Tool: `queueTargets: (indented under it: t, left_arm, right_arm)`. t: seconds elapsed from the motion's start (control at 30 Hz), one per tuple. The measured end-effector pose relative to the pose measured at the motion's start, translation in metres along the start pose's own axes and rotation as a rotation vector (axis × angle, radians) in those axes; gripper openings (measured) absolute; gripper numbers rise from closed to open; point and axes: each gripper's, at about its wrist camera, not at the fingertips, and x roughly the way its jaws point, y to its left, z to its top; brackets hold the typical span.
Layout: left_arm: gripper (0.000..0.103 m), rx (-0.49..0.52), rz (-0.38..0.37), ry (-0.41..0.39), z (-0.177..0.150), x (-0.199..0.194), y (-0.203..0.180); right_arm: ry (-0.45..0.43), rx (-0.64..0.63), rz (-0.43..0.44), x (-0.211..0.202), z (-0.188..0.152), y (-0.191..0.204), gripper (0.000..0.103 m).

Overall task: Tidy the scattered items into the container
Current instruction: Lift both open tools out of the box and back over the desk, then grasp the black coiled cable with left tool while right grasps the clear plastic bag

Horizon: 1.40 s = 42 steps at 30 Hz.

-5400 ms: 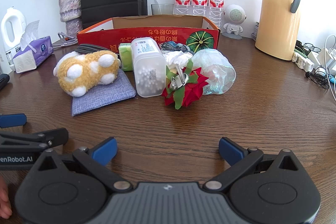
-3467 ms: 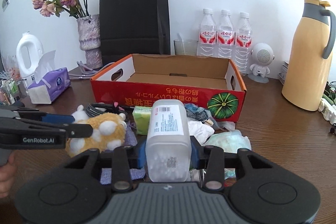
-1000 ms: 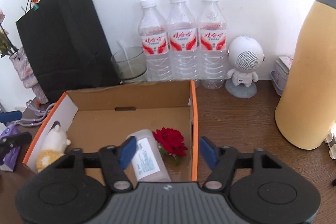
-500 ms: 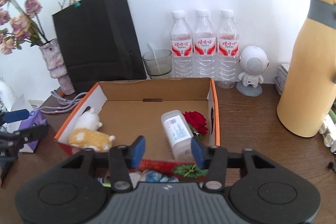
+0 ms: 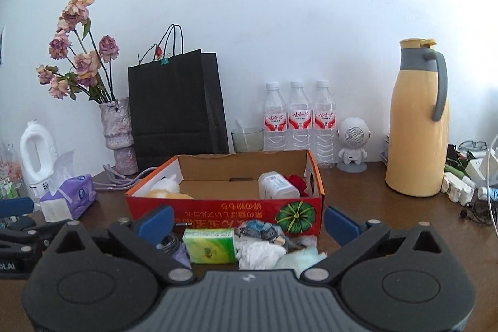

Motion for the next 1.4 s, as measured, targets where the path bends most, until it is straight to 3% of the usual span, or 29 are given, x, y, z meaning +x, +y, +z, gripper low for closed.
queueTargets:
  t: [0.27,0.37,0.53,0.7,0.9,0.97,1.1,1.23,1.33,1.4]
  left_arm:
    - [0.103,-0.056,-0.033,0.072,-0.053,-0.051,-0.002]
    - [0.103,-0.054,-0.031,0.096,-0.065,-0.065,-0.006]
    - [0.103,-0.061,-0.065,0.127,-0.077,-0.074,-0.018]
    - [0.103,-0.05,-0.073,0.13,-0.074,-0.066,-0.017]
    - [0.102,-0.018,-0.151,0.136,-0.042,-0.008,-0.003]
    - [0.09,0.009,-0.18,0.129,-0.026,0.019,-0.001]
    - [0.082,0.146,-0.285,0.12,-0.002,0.078,-0.009]
    - [0.064,0.268,-0.306,0.202,0.008,0.133,-0.016]
    - [0.063,0.325,-0.328,0.325,0.006,0.168,-0.022]
    - [0.044,0.336,-0.337,0.371,0.003,0.179,-0.021]
  right_arm:
    - [-0.006,0.042,0.012,-0.073,-0.059,0.007,0.103]
    - [0.033,0.073,0.005,-0.095,-0.072,0.006,0.103]
    - [0.076,0.071,-0.071,-0.103,-0.081,0.0,0.103]
    - [0.07,0.072,-0.024,-0.1,-0.079,-0.002,0.103]
    - [0.139,0.032,-0.078,-0.052,-0.057,-0.01,0.097]
    - [0.165,0.022,-0.086,-0.028,-0.048,-0.017,0.095]
    - [0.2,-0.004,-0.115,0.022,-0.032,-0.029,0.093]
    - [0.238,-0.004,-0.124,0.064,-0.025,-0.039,0.088]
    - [0.29,-0.008,-0.116,0.089,-0.027,-0.045,0.076]
    - [0.317,-0.001,-0.099,0.1,-0.029,-0.048,0.058]
